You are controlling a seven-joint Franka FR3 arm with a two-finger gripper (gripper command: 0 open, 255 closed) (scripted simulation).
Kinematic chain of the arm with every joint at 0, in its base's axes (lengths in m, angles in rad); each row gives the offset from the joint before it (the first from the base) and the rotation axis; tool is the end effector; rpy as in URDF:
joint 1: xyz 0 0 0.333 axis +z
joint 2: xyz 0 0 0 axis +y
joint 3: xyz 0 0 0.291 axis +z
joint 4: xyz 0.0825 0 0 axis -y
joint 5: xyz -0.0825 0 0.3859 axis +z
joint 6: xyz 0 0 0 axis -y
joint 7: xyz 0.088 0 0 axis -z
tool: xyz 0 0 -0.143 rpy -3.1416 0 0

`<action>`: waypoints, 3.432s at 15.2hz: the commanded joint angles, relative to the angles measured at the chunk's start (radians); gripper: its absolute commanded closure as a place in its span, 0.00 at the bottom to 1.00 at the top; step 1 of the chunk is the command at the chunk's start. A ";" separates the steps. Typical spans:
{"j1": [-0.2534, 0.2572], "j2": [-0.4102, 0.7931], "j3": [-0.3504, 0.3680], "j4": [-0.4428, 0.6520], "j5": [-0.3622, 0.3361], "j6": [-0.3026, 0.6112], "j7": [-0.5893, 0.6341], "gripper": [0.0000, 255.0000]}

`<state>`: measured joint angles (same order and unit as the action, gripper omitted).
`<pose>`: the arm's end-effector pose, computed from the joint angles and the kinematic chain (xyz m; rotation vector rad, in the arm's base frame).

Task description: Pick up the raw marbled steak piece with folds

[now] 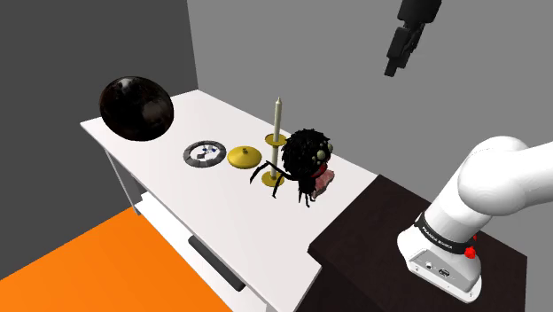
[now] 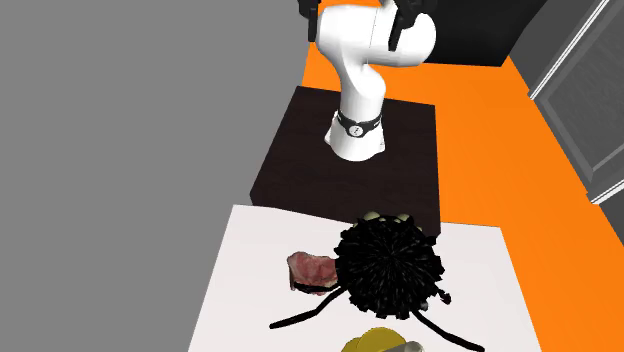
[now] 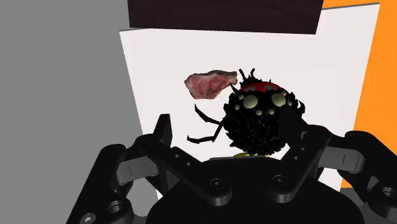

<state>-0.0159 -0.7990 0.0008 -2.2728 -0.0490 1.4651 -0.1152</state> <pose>0.3117 -0.0121 0.5710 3.0894 0.1467 -0.0184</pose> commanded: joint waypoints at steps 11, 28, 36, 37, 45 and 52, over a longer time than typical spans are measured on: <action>-0.090 0.079 0.079 -0.270 0.106 0.303 0.345 0.00; -0.182 0.591 0.194 -0.463 0.305 0.973 0.848 0.00; -0.188 0.963 0.204 -0.407 0.444 1.289 0.991 0.00; -0.188 0.981 0.205 -0.404 0.449 1.305 0.985 0.00; -0.198 1.103 0.219 -0.378 0.478 1.401 0.946 0.00; -0.197 1.105 0.219 -0.376 0.477 1.401 0.947 1.00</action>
<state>-0.2129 0.3046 0.2198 -2.6494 0.4283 2.8650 0.8320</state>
